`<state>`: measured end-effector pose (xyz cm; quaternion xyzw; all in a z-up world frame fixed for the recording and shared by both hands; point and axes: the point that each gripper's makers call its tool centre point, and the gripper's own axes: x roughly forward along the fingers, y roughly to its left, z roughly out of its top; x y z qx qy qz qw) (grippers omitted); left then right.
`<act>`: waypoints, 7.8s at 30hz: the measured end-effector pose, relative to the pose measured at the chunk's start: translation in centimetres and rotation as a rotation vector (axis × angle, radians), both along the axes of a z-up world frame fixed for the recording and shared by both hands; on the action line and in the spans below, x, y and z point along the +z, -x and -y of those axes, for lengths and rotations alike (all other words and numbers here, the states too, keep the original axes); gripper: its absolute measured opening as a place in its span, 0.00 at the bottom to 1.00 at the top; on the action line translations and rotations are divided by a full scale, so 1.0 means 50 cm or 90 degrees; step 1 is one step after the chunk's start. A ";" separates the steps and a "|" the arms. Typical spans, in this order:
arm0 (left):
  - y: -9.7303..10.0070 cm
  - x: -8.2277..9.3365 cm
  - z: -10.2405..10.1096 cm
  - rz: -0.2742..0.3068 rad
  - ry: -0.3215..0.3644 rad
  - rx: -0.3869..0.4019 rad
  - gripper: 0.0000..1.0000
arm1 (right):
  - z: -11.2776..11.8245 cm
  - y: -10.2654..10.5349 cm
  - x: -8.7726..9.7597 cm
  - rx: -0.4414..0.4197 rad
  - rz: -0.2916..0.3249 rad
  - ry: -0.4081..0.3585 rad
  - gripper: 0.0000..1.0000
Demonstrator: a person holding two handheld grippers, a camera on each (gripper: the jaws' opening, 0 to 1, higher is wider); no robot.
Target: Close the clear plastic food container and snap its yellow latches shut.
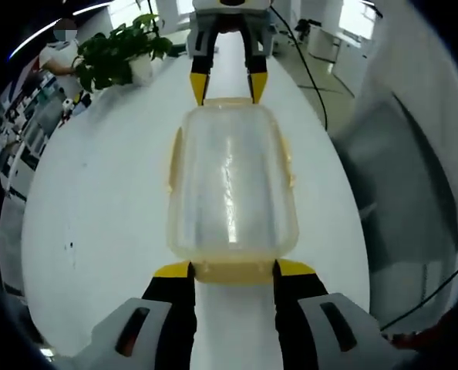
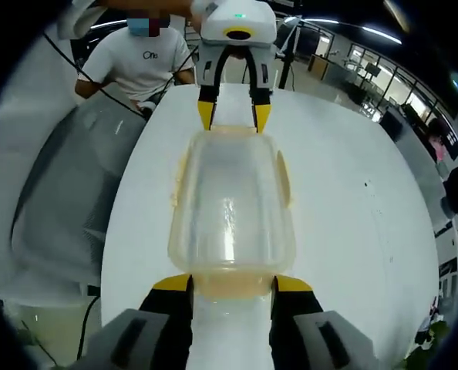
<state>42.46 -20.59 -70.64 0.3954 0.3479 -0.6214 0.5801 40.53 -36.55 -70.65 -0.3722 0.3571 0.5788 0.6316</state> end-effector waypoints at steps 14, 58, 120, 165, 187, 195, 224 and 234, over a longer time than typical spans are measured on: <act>-0.007 -0.031 0.063 0.003 -0.022 -0.002 0.37 | 0.063 -0.009 -0.022 0.000 -0.008 0.005 0.37; -0.026 -0.083 0.053 0.011 -0.080 -0.024 0.37 | 0.058 -0.016 -0.073 -0.024 -0.027 0.012 0.38; -0.044 -0.055 0.069 -0.170 0.184 0.693 0.36 | 0.023 -0.039 -0.055 -0.653 -0.147 -0.114 0.27; -0.035 -0.064 0.070 -0.226 0.293 0.713 0.32 | 0.013 -0.034 -0.057 -0.685 -0.179 -0.151 0.29; -0.035 0.030 0.088 -0.028 0.260 0.343 0.31 | -0.014 -0.052 0.038 -0.386 -0.029 -0.192 0.17; -0.022 0.035 0.140 -0.038 0.275 0.284 0.28 | -0.056 -0.061 0.042 -0.347 -0.037 -0.218 0.07; 0.040 -0.024 0.184 0.088 0.190 0.135 0.41 | -0.116 -0.124 -0.018 -0.241 0.008 -0.118 0.17; 0.063 -0.036 0.184 0.125 0.148 0.076 0.42 | -0.132 -0.087 -0.033 -0.166 -0.128 -0.118 0.33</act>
